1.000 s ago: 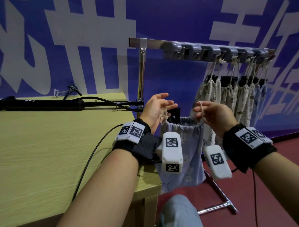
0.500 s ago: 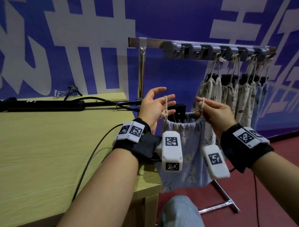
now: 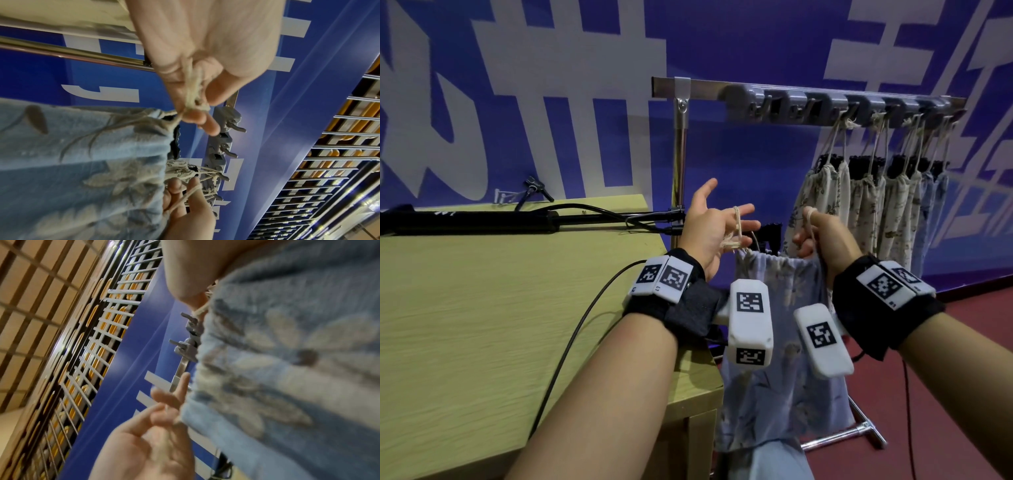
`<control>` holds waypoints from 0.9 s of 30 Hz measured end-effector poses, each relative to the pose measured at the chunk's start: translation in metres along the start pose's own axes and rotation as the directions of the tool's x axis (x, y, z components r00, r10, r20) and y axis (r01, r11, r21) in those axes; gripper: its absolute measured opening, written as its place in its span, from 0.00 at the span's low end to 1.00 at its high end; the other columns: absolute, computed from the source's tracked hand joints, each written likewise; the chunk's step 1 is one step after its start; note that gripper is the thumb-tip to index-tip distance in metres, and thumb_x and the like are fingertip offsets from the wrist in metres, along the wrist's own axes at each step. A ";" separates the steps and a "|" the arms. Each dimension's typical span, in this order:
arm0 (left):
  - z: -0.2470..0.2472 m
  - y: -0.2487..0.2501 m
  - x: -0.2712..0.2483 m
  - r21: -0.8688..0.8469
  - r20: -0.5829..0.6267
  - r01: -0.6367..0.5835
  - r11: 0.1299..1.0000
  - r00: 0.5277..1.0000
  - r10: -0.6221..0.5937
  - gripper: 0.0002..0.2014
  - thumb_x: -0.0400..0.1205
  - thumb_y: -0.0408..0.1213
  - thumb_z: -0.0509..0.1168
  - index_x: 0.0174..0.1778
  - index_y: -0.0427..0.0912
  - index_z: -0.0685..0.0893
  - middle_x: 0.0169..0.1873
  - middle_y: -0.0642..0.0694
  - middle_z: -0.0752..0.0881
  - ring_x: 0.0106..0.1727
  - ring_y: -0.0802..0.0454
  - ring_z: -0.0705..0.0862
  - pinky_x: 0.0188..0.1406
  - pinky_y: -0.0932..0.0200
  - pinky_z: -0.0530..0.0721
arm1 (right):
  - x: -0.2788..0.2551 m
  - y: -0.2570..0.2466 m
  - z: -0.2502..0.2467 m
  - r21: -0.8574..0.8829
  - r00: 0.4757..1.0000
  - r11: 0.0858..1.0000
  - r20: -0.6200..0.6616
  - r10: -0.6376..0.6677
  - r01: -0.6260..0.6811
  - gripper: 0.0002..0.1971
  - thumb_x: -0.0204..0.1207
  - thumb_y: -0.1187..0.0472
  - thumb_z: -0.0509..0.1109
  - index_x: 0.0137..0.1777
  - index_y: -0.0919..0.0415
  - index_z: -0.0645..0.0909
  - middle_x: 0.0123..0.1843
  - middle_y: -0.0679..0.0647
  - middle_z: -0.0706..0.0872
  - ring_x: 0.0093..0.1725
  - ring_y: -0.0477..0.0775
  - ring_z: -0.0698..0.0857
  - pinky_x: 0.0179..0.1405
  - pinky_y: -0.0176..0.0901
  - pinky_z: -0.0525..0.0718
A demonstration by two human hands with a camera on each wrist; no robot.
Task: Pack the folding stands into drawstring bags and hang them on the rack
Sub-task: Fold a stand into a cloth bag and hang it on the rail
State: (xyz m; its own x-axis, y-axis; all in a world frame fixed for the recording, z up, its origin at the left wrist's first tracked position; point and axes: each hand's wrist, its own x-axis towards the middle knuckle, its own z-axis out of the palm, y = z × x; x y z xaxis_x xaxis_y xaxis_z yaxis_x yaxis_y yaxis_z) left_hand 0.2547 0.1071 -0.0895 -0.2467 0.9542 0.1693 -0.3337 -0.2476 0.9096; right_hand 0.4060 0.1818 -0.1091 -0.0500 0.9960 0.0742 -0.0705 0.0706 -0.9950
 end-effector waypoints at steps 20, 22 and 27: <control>-0.001 -0.003 0.004 -0.004 -0.010 -0.130 0.991 0.991 0.130 0.30 0.81 0.19 0.61 0.78 0.44 0.67 0.65 0.37 0.81 0.30 0.55 0.87 0.23 0.66 0.82 | -0.001 -0.021 -0.004 0.046 0.989 0.989 -0.033 -0.141 0.143 0.06 0.78 0.65 0.68 0.51 0.64 0.85 0.40 0.56 0.87 0.13 0.45 0.75 0.15 0.29 0.73; -0.002 -0.004 0.005 -0.057 -0.092 -0.129 0.990 0.988 0.124 0.26 0.81 0.22 0.63 0.76 0.40 0.70 0.54 0.42 0.85 0.30 0.56 0.87 0.25 0.65 0.84 | 0.000 -0.020 -0.002 0.087 0.995 0.992 -0.044 -0.086 0.090 0.08 0.78 0.59 0.70 0.49 0.63 0.84 0.42 0.53 0.87 0.15 0.45 0.76 0.15 0.29 0.73; -0.014 0.004 0.011 -0.275 -0.347 -0.166 0.947 0.936 0.063 0.07 0.82 0.23 0.61 0.48 0.38 0.82 0.42 0.45 0.85 0.32 0.53 0.86 0.27 0.63 0.87 | 0.002 -0.021 -0.013 0.225 0.992 0.971 -0.079 0.095 -0.076 0.16 0.81 0.43 0.60 0.41 0.53 0.79 0.37 0.45 0.87 0.16 0.42 0.80 0.10 0.25 0.65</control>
State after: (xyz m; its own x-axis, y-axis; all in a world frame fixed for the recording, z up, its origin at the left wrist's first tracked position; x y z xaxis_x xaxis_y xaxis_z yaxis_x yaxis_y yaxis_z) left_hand 0.2376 0.1146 -0.0895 -0.5678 0.8188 0.0841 -0.5255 -0.4392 0.7287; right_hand 0.4208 0.1829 -0.0887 0.0220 0.9994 -0.0265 -0.2889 -0.0190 -0.9572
